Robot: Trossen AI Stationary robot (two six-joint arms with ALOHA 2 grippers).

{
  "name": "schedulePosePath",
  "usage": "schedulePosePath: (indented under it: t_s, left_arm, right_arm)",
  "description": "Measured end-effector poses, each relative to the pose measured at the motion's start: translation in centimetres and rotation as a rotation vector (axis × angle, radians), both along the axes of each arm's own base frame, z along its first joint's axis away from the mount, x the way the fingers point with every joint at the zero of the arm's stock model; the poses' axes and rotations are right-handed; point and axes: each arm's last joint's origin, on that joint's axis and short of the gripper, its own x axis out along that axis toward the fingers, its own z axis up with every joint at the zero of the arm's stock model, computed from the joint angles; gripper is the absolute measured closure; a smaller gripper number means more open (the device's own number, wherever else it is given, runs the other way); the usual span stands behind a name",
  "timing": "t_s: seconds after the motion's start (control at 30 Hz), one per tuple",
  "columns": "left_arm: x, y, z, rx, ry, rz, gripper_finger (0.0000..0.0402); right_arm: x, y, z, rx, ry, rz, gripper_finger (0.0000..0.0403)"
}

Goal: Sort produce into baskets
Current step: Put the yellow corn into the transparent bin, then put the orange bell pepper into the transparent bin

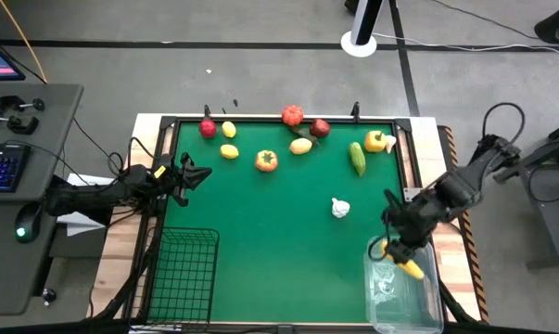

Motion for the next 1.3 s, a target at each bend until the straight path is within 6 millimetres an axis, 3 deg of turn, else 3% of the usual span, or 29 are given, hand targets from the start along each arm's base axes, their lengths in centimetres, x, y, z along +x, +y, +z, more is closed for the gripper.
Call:
schedulePosePath:
  t_s: [0.17,0.4,0.47,0.57,0.67,0.73,0.97,1.1,1.2,1.3]
  left_arm:
    - [0.0,0.0,0.0,0.000,0.000,0.000,0.0398]
    - [0.0,0.0,0.0,0.000,0.000,0.000,0.0398]
    - [0.0,0.0,0.0,0.000,0.000,0.000,0.0398]
    - [0.0,0.0,0.0,0.000,0.000,0.000,0.0398]
    - [0.0,0.0,0.0,0.000,0.001,0.000,0.0398]
    - [0.0,0.0,0.0,0.000,0.001,0.000,0.0398]
    - [0.0,0.0,-0.1,-0.001,0.014,0.000,0.0398]
    - [0.0,0.0,-0.2,-0.001,0.016,0.000,0.0398]
    - [0.0,0.0,-0.2,-0.002,0.016,0.000,0.0398]
    - [0.0,0.0,-0.2,-0.002,0.016,0.000,0.0398]
  right_arm:
    - [0.2,0.9,-1.3,-0.014,0.155,0.111,0.0198]
    - [0.5,1.4,-1.2,0.077,0.156,0.160,0.0155]
    - [1.0,1.6,-0.9,0.109,0.074,0.161,0.0152]
    - [3.3,1.1,0.1,0.096,-0.208,0.049,0.0151]
    - [7.0,-1.0,0.8,-0.029,-0.509,-0.109,0.0151]
    - [9.7,-3.1,0.4,-0.127,-0.616,-0.131,0.0151]
    - [20.0,-11.2,-5.1,-0.388,-0.852,0.021,0.0151]
    - [24.2,-16.1,-7.5,-0.494,-0.851,0.012,0.0151]
    - [26.8,-18.9,-7.7,-0.562,-0.856,0.033,0.0151]
    - [30.0,-20.5,-7.0,-0.698,-0.921,0.113,0.0151]
